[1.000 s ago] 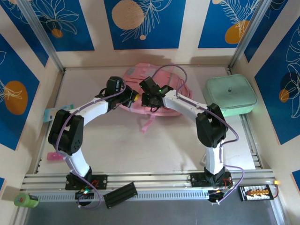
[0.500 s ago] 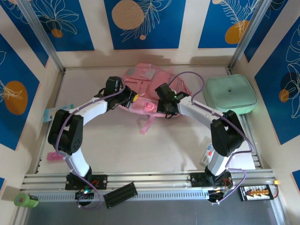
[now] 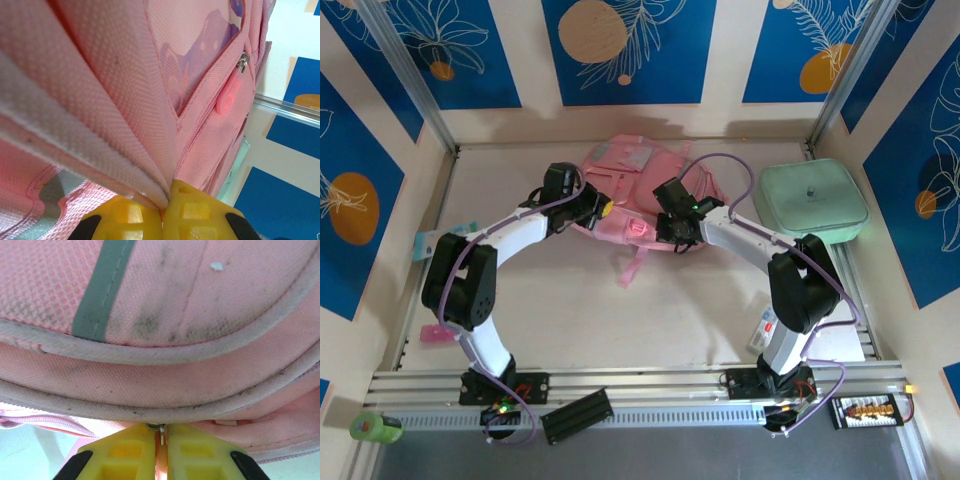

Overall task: Pack the student bag
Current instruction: Zip the student bag at the top-center of the table.

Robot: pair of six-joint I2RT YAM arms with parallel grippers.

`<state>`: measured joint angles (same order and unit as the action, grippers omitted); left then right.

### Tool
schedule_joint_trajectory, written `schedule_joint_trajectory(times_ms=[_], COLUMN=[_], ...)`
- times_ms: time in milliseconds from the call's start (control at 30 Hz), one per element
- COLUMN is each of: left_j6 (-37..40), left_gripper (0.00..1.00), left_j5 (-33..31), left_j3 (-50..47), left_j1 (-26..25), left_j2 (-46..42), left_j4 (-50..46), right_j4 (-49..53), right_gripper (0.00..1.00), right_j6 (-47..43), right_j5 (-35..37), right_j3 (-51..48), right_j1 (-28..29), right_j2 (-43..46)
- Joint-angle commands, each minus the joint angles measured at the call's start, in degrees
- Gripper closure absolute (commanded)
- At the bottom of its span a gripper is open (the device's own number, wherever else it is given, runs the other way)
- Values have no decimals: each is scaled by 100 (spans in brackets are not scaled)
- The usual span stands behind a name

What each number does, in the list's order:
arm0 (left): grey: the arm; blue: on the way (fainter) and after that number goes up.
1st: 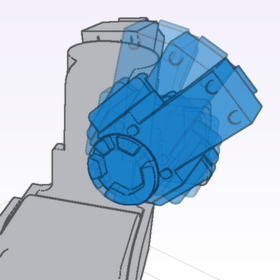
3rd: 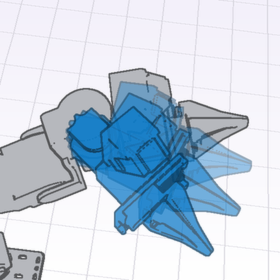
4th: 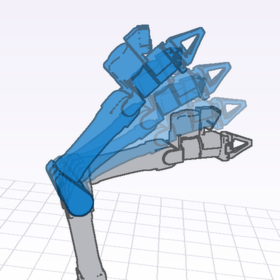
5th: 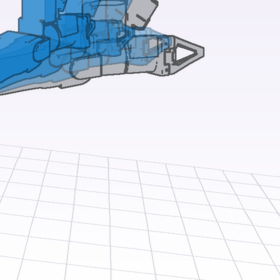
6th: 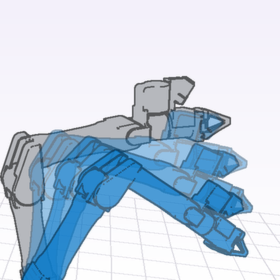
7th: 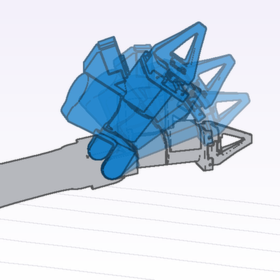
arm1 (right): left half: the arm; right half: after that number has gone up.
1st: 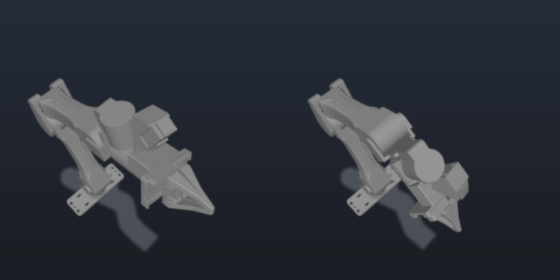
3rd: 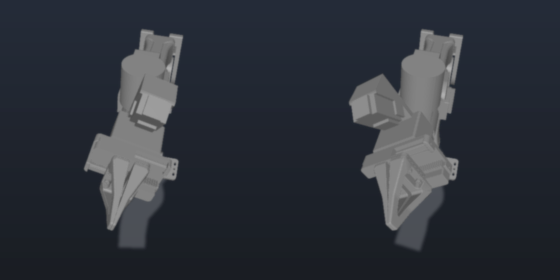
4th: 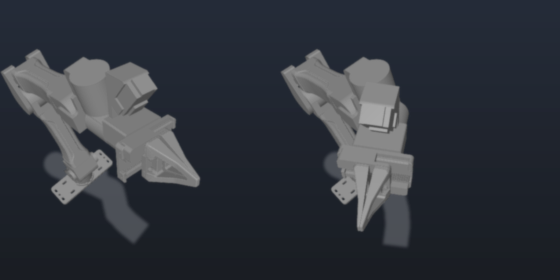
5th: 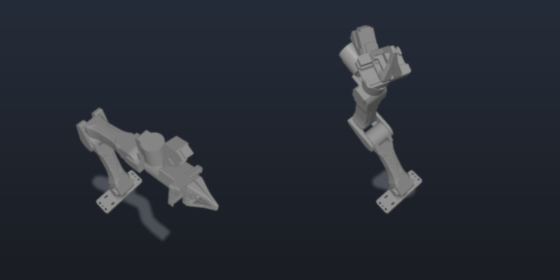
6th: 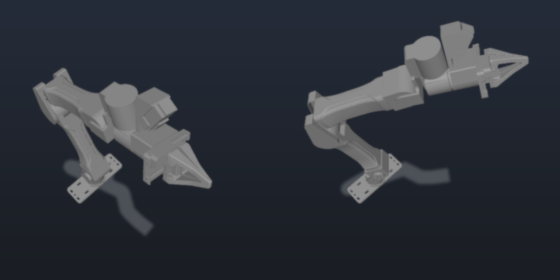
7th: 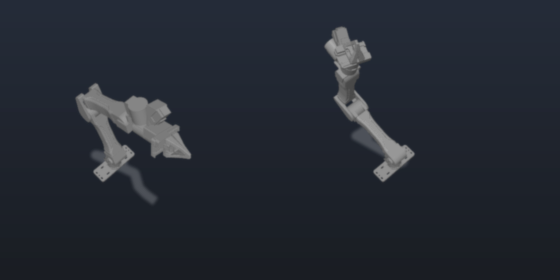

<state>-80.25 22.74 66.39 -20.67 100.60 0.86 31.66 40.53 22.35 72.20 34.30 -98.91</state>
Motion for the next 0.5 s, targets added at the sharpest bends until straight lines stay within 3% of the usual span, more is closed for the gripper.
schedule_joint_trajectory(times_ms=[0,133,300,433,467], left_j6=[265,421,889,1256,1403], left_gripper=[100,100,100,99,95], left_j5=[139,-5,-114,-248,-274], left_j3=[23,-37,47,123,187], left_j1=[88,171,168,176,186], left_j2=[-59,-70,-14,94,147], left_j4=[37,19,-284,-430,-490], right_j4=[-4,42,-365,-547,-638], right_gripper=[93,100,100,100,100], right_j6=[-13,-25,-289,-700,-838], right_j5=[358,759,177,-226,-422], right_j3=[-41,-419,-1016,-1008,-990], right_j1=[-18,-241,-785,-755,-706], right_j2=[125,447,826,978,1006])
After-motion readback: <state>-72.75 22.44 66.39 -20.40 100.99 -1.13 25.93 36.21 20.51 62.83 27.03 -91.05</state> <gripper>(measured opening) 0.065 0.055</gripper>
